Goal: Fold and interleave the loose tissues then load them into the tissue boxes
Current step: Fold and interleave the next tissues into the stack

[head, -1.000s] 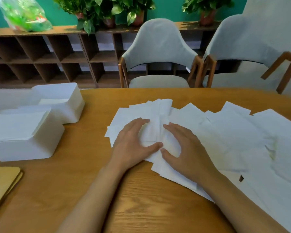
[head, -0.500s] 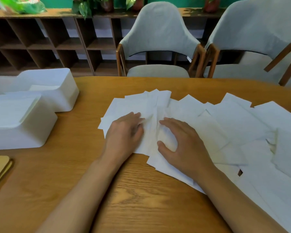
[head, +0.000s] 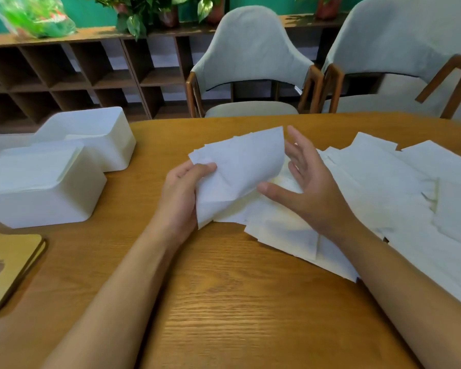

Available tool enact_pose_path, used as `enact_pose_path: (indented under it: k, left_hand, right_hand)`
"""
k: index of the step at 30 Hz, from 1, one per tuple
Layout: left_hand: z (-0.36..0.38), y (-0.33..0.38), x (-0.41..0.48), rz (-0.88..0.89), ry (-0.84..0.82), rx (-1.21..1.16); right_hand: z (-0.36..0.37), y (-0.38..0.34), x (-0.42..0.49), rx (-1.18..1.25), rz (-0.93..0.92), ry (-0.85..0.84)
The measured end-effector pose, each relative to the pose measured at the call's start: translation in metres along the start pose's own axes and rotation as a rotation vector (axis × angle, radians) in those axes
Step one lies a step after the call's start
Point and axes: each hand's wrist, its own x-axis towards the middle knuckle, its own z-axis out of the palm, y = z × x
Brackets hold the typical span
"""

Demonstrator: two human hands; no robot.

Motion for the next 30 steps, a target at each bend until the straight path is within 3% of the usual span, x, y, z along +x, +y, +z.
enact_pose_path:
  k: [2,5,10,14,21,30]
  left_hand:
    - [0.0,0.002,0.0,-0.091,-0.013,-0.044]
    - [0.003,0.002,-0.002,-0.104,-0.017,0.037]
    - [0.005,-0.001,-0.004,0.148,-0.157,0.261]
    - [0.004,-0.006,-0.003,0.201,-0.293,0.35]
    - [0.002,-0.011,0.003,0.332,-0.178,0.506]
    - [-0.001,-0.011,0.008,0.528,-0.076,0.692]
  right_hand:
    - [-0.001,-0.01,-0.002,0.071,0.065,-0.058]
    - [0.001,-0.011,-0.014,0.109,0.101,0.043]
    - [-0.006,-0.005,-0.023,0.209,0.09,0.264]
    - [-0.011,-0.006,-0.02,0.149,0.084,0.291]
    - [-0.011,0.0,-0.022,0.014,0.083,0.113]
    - [-0.01,0.004,-0.017,-0.138,0.053,0.238]
